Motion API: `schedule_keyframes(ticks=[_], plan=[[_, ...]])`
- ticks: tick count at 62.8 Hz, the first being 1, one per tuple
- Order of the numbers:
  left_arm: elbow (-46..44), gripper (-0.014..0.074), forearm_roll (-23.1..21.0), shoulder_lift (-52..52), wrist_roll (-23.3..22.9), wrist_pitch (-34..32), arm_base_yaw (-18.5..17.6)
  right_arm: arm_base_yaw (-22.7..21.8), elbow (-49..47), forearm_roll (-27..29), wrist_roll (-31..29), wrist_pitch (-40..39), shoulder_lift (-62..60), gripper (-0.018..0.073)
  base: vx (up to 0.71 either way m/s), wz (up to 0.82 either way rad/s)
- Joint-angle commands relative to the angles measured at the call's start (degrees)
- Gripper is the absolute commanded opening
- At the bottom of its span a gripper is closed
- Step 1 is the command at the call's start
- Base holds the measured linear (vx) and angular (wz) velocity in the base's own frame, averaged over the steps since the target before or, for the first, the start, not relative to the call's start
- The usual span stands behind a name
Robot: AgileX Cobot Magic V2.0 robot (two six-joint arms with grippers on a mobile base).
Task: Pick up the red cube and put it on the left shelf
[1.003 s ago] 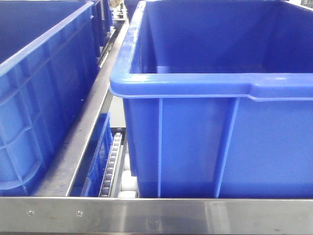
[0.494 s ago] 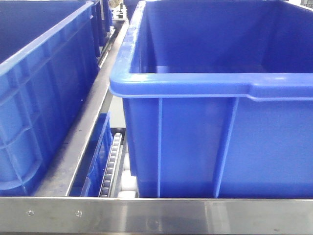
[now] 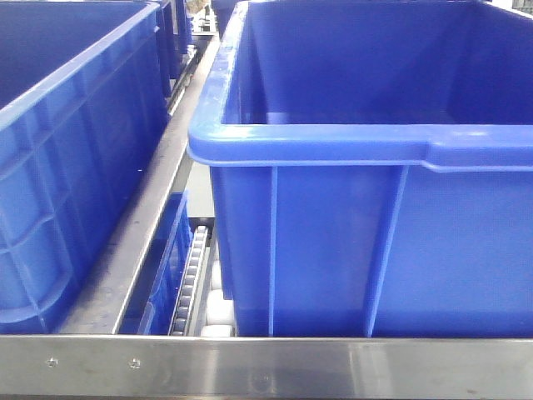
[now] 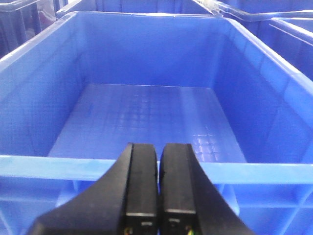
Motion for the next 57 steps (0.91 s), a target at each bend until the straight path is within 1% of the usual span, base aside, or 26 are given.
schedule_keyframes(ticks=[1, 57], plan=[[1.4, 0.0102, -0.2, -0.7, -0.3, -5.2, -0.1, -0.4, -1.0, 2.0, -2.2, -3.7, -1.0, 0.0053, 0.00, 0.00], [1.4, 0.0102, -0.2, -0.7, -0.3, -5.2, -0.1, -0.4, -1.0, 2.0, -2.2, -3.6, -1.0, 0.0053, 0.00, 0.00]])
